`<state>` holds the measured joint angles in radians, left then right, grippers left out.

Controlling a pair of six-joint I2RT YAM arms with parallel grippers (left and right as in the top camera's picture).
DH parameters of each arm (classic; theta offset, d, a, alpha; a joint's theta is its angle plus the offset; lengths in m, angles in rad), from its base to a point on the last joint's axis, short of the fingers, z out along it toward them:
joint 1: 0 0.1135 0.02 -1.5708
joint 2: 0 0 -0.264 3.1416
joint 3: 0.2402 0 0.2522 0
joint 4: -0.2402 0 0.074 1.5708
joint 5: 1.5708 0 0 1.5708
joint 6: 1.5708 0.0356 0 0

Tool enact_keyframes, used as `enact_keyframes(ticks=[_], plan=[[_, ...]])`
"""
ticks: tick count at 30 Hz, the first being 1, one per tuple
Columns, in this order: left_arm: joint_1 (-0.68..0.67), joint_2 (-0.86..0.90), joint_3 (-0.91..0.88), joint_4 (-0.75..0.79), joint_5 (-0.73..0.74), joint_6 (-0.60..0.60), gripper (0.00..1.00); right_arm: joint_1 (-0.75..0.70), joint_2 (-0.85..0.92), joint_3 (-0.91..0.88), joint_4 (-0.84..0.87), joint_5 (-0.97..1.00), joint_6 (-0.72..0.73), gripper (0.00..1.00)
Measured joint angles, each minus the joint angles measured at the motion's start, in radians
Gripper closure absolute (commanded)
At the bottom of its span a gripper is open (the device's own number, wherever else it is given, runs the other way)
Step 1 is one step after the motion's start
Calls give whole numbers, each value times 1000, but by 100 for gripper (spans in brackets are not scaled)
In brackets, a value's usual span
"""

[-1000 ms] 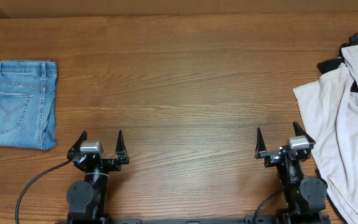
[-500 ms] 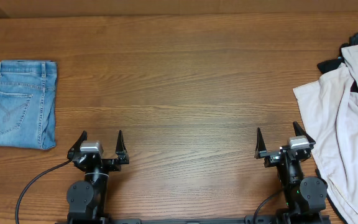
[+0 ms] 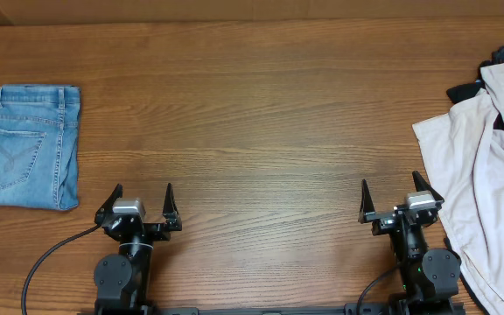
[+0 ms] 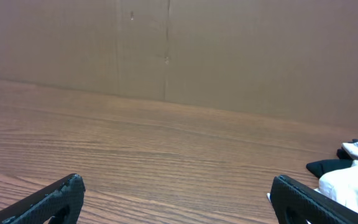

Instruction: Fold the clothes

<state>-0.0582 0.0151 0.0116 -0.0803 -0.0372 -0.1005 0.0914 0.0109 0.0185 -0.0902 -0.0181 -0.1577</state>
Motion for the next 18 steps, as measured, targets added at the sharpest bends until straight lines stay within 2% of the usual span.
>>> enact_keyframes(ticks=[18], plan=[[0, 0, 0, 0, 0, 0, 0, 0, 0, 0, 0, 0, 23, 0]])
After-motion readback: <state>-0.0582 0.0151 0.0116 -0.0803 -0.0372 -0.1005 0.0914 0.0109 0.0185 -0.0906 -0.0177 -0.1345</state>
